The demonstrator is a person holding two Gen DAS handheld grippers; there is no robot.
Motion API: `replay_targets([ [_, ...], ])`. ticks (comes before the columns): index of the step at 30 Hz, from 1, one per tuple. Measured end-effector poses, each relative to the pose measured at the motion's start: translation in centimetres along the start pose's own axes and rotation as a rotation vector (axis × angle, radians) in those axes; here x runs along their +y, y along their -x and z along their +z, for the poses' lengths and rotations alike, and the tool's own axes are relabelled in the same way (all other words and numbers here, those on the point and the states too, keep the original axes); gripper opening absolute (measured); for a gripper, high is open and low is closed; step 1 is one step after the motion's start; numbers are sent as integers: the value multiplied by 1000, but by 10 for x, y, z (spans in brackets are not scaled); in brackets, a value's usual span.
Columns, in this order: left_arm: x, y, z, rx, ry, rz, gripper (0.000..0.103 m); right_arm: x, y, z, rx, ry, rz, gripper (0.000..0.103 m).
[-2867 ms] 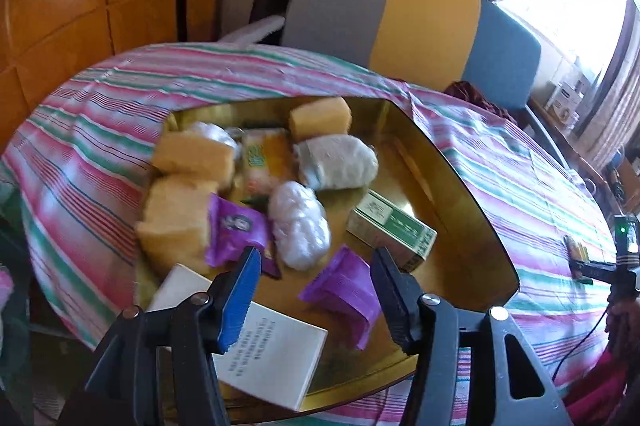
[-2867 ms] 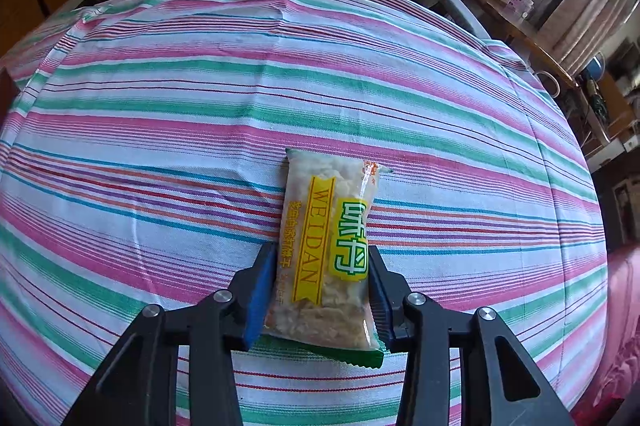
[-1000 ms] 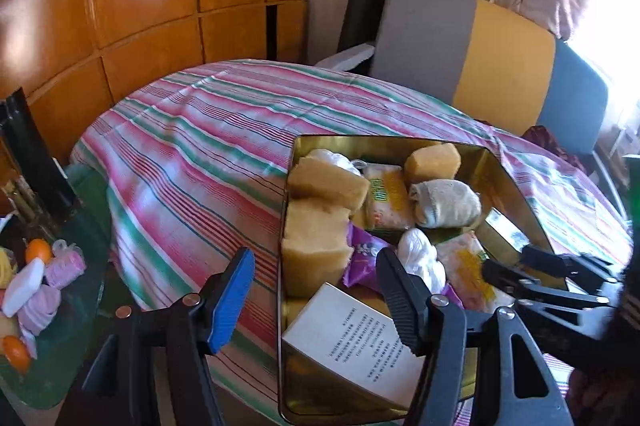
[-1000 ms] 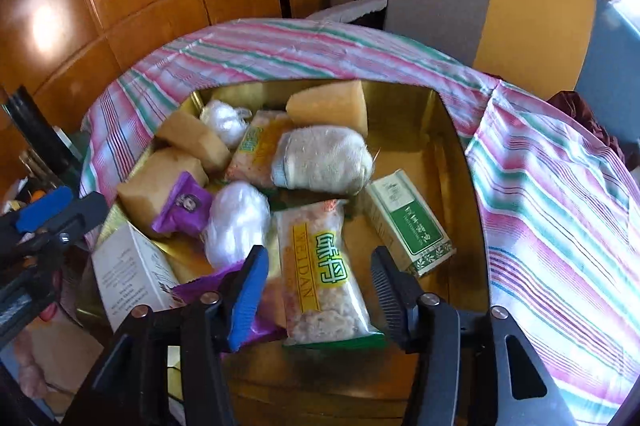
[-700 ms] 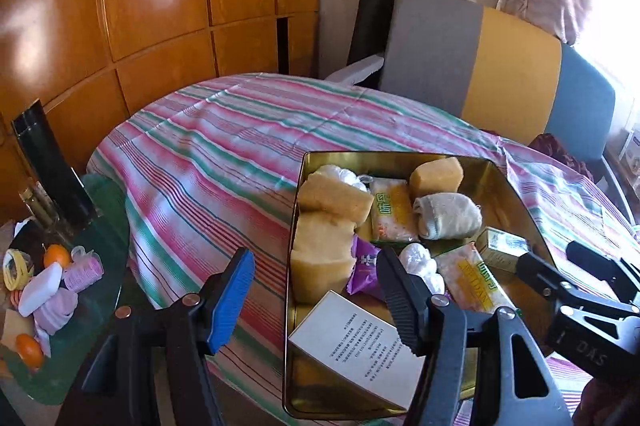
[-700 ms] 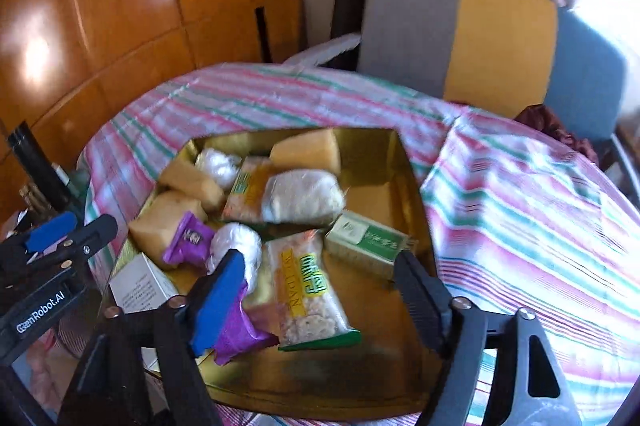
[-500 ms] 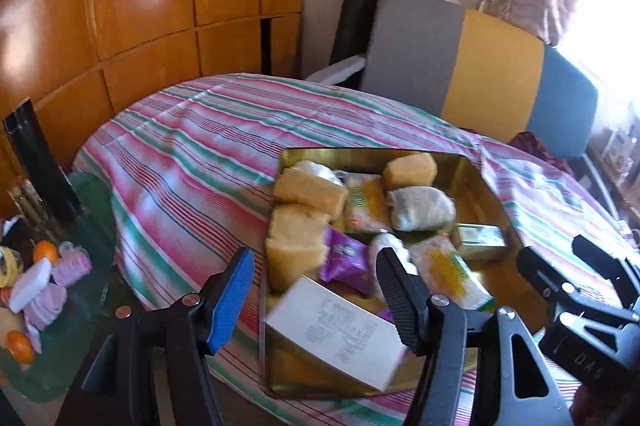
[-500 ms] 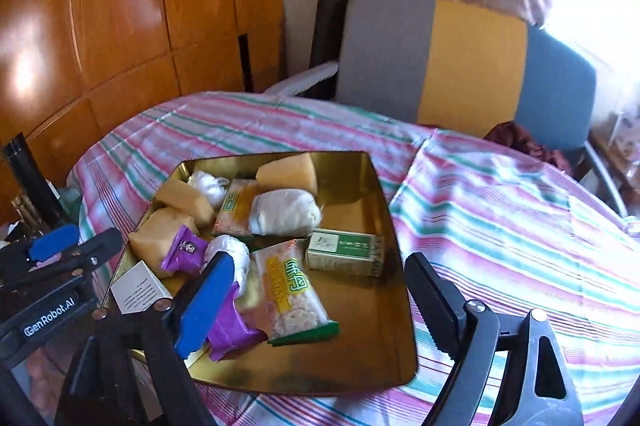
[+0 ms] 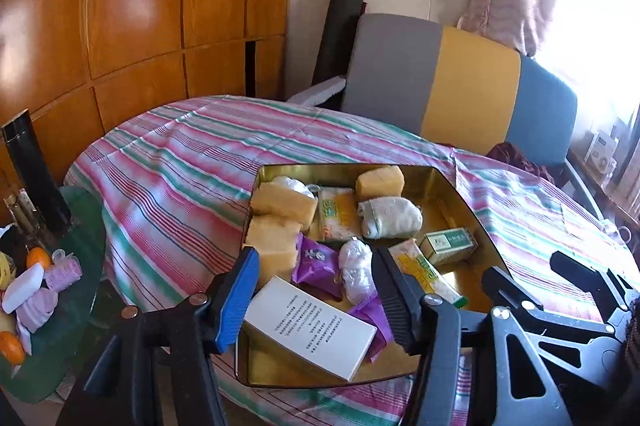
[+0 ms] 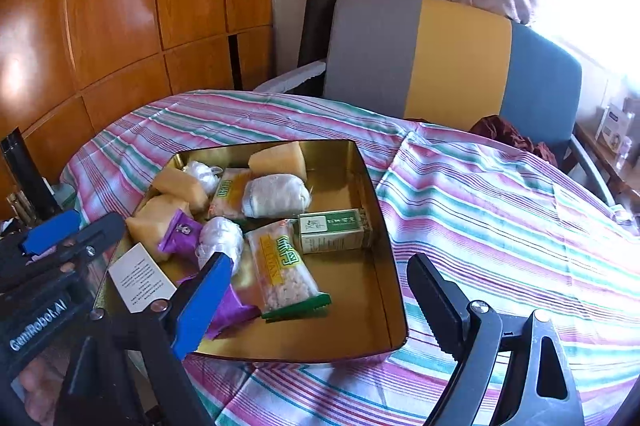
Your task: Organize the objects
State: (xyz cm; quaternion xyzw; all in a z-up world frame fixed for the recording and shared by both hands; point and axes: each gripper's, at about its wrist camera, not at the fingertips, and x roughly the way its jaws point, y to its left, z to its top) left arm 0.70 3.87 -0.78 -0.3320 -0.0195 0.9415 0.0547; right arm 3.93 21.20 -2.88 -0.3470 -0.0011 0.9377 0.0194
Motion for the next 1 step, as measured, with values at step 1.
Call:
replay_targets([
  [1, 1, 0, 1, 4, 4, -3, 59, 0, 1, 1, 0, -1, -7, 90],
])
